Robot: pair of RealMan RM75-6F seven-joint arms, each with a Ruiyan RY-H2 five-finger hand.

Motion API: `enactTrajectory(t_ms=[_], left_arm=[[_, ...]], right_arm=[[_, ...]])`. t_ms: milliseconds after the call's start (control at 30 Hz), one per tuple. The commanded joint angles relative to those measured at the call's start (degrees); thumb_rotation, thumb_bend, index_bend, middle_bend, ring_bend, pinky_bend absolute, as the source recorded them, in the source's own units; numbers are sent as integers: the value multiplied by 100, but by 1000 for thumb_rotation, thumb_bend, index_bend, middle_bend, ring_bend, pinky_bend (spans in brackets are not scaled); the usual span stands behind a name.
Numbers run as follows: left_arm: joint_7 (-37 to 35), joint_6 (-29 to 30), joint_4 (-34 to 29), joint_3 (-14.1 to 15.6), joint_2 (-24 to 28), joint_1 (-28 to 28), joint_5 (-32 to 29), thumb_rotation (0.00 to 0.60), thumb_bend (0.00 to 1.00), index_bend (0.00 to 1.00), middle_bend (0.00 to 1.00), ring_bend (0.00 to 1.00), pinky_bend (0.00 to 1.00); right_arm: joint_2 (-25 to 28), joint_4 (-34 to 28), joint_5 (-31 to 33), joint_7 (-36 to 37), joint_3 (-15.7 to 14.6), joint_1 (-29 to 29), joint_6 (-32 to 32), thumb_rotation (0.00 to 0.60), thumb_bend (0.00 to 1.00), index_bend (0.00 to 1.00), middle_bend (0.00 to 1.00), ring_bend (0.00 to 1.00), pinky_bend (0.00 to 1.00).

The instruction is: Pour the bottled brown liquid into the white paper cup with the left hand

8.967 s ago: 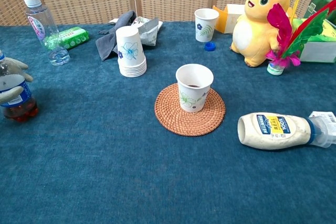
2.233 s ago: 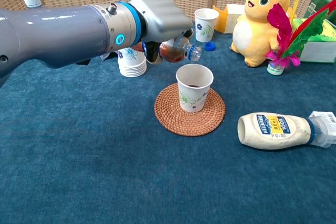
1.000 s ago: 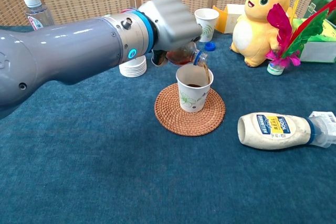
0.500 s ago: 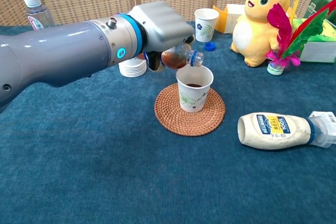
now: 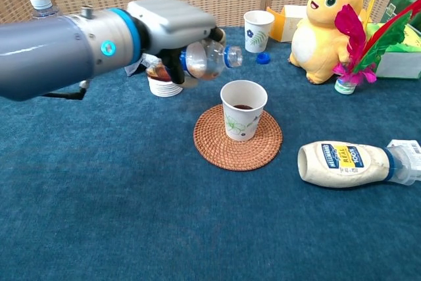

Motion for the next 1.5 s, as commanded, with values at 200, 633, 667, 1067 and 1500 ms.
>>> enactTrajectory(t_ms=[200, 633, 667, 1067, 1500], left_arm=[[-1956, -228, 5, 132, 444, 864, 963, 600, 543, 527, 429, 287, 407], [-4800, -32, 230, 485, 861, 1972, 2793, 600, 544, 527, 430, 287, 407], [-4991, 31, 245, 514, 879, 2056, 2901, 600, 544, 527, 429, 287, 407], [-7064, 1230, 977, 784, 853, 3138, 3984, 600, 544, 526, 430, 288, 407], [-9150, 2285, 2328, 743, 231, 4108, 4282, 600, 549, 526, 430, 287, 407]], right_arm=[[-38, -13, -22, -116, -25, 19, -26, 600, 0, 0, 0, 0, 0], [-129, -40, -73, -392, -74, 60, -66, 600, 0, 0, 0, 0, 0], [-132, -47, -77, -399, -78, 62, -69, 600, 0, 0, 0, 0, 0], [-188, -90, -120, -596, -121, 96, -108, 600, 0, 0, 0, 0, 0], [-296, -125, -154, -914, -177, 150, -182, 600, 0, 0, 0, 0, 0]])
